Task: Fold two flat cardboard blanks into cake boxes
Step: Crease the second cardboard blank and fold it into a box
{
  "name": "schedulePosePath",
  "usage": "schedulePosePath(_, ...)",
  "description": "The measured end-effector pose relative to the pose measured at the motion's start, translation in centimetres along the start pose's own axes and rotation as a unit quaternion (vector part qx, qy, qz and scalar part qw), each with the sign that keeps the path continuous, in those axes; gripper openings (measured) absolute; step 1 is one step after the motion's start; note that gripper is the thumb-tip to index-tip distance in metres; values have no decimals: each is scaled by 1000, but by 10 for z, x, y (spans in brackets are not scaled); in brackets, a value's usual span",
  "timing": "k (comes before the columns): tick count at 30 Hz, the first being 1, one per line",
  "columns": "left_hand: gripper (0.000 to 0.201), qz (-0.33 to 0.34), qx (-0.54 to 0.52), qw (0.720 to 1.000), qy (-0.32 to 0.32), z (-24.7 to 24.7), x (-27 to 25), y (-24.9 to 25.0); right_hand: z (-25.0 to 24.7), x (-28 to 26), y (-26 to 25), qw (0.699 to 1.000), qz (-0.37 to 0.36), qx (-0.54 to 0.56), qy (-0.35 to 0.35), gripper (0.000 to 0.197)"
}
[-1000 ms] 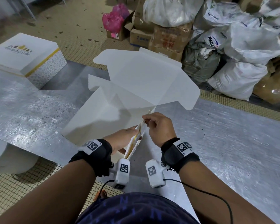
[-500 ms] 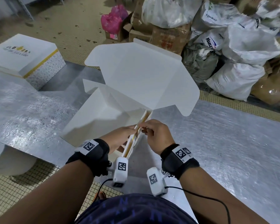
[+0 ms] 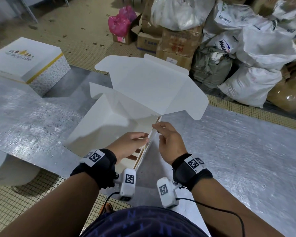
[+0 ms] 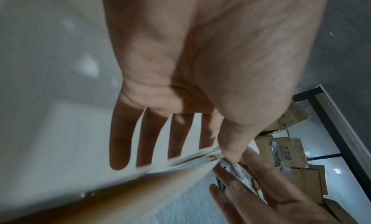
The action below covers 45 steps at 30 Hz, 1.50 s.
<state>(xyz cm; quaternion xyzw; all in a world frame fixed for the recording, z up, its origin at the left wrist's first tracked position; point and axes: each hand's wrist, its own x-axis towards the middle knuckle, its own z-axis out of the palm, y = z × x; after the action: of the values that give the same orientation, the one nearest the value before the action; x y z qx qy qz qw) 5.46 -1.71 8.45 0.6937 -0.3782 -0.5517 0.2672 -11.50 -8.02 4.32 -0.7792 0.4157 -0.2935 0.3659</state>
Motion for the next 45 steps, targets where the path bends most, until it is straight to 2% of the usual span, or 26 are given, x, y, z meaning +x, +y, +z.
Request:
schedulePosePath(7, 24, 4, -4, 1000, -7, 0, 1, 3, -5, 4, 2, 999, 8, 28, 35, 54)
schedulePosePath(13, 24, 16, 11, 1000, -22, 0, 2, 2, -6, 6, 4, 998, 8, 35, 52, 54)
schedulePosePath(18, 20, 21, 43, 999, -18, 2, 6, 3, 0, 6, 6, 997, -8, 51, 59, 36)
schedulePosePath(23, 20, -17, 53, 998, -6, 9, 9, -1, 3, 8, 5, 991, 53, 104, 64, 25)
schedulePosePath(27, 22, -28, 18, 999, 11, 10, 11, -2, 6, 6, 2, 987, 58, 143, 48, 37)
schedulePosePath(31, 23, -42, -16, 999, -21, 12, 9, 2, 12, 4, 3, 987, 46, 148, 47, 54)
schedulePosePath(36, 24, -36, -56, 997, -46, 13, 8, 1, 14, 1, 0, 987, 49, 148, 39, 39)
schedulePosePath(41, 23, -62, -94, 993, -31, 15, 10, -1, 12, 2, -1, 981, 72, 171, 54, 47)
schedulePosePath(43, 21, -74, -102, 991, -33, 15, 8, 0, 9, 5, -2, 981, 107, 156, 48, 64)
schedulePosePath(45, 35, -81, -105, 991, -28, 14, 8, 0, 8, 8, -1, 970, 169, 168, 53, 82)
